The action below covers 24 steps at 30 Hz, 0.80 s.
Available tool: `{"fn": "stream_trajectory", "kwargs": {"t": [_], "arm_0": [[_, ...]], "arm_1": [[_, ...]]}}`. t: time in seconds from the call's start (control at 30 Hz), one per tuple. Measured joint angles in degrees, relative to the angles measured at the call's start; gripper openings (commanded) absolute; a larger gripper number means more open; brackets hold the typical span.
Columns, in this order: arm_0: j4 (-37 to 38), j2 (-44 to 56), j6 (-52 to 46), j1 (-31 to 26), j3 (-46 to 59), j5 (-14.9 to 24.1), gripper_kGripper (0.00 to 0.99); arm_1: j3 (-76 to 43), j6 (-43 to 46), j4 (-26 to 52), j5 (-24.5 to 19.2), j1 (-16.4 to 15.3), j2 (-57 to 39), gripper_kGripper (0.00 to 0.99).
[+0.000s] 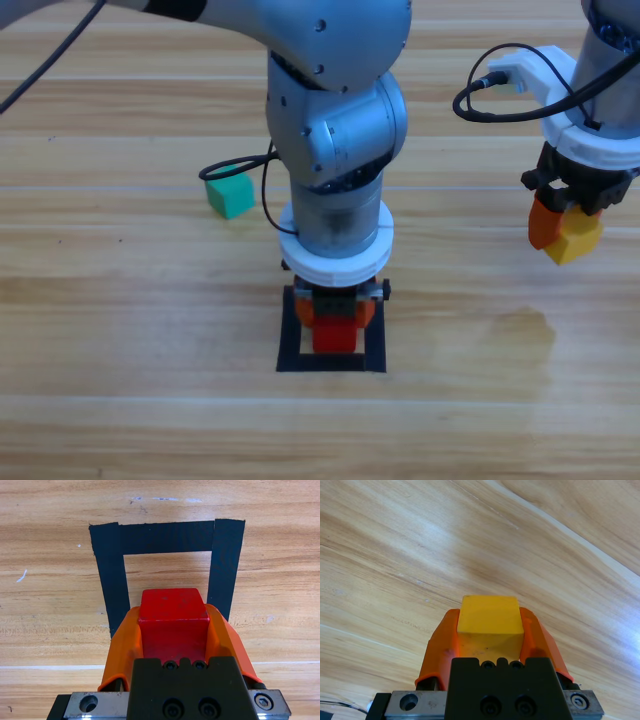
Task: Stack the blocks in the rectangular block: red at the bottom, yellow in the middle, green on top
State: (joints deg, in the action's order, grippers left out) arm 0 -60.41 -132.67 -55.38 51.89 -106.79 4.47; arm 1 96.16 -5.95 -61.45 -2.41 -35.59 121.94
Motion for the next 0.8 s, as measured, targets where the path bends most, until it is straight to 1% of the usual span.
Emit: {"fn": "stream_trajectory", "kwargs": {"t": [0.17,0.8], "arm_0": [[0.0,0.0,0.0,0.0,0.0,0.0,0.000],[1.1,-0.1,0.0,0.0,0.1,0.0,0.000]], "arm_1": [[0.0,0.0,0.0,0.9,0.0,0.1,0.150],[0.0,0.2,0.0,1.0,0.0,0.1,0.150]]}}
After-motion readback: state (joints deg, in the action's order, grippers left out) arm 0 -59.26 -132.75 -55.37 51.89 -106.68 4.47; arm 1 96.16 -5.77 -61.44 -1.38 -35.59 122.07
